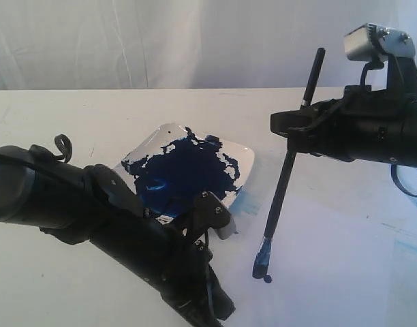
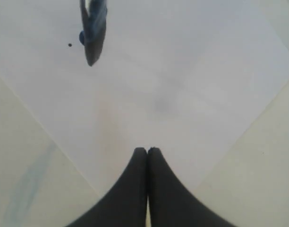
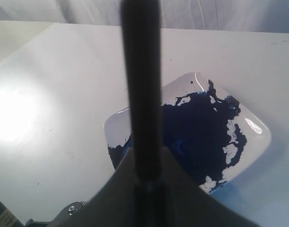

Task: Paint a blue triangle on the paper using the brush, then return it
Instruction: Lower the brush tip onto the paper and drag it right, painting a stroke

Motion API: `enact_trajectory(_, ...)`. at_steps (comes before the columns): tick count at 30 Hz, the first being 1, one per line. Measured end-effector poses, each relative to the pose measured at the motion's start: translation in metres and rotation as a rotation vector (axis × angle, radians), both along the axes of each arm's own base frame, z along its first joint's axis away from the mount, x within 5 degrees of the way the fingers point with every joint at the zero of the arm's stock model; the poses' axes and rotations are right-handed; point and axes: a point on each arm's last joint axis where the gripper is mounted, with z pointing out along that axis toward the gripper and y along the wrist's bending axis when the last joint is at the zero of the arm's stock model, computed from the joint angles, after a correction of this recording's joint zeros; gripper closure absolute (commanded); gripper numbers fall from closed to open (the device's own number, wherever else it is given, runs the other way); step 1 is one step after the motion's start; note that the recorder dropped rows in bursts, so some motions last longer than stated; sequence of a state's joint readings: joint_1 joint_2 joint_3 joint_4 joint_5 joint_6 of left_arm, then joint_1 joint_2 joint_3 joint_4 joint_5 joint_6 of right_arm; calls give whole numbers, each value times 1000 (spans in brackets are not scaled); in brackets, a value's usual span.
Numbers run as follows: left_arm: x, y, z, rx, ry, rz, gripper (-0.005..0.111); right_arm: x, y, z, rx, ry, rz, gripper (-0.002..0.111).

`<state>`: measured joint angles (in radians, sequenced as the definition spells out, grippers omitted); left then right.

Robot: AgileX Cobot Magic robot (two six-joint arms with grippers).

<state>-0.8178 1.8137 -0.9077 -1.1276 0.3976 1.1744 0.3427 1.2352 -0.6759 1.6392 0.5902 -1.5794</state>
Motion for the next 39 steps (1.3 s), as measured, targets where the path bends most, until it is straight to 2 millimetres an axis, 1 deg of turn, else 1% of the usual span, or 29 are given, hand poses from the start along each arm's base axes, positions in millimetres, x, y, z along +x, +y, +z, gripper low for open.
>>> enact_trajectory(7, -4, 2, -7, 29, 29, -4, 107, 0, 0, 0, 0, 0, 0, 108)
enact_trajectory(16, -4, 3, -8, 32, 33, 1, 107, 0, 0, 0, -2, -3, 1, 108)
enact_trajectory(22, -4, 2, -16, 51, 50, 1, 107, 4, 3, -7, 1, 21, 13, 108)
enact_trajectory(31, -4, 2, -16, 51, 50, 1, 107, 5, 4, -9, -7, 12, 35, 108)
enact_trajectory(39, -4, 2, -16, 51, 50, 1, 107, 11, 6, -18, -21, 21, 37, 108)
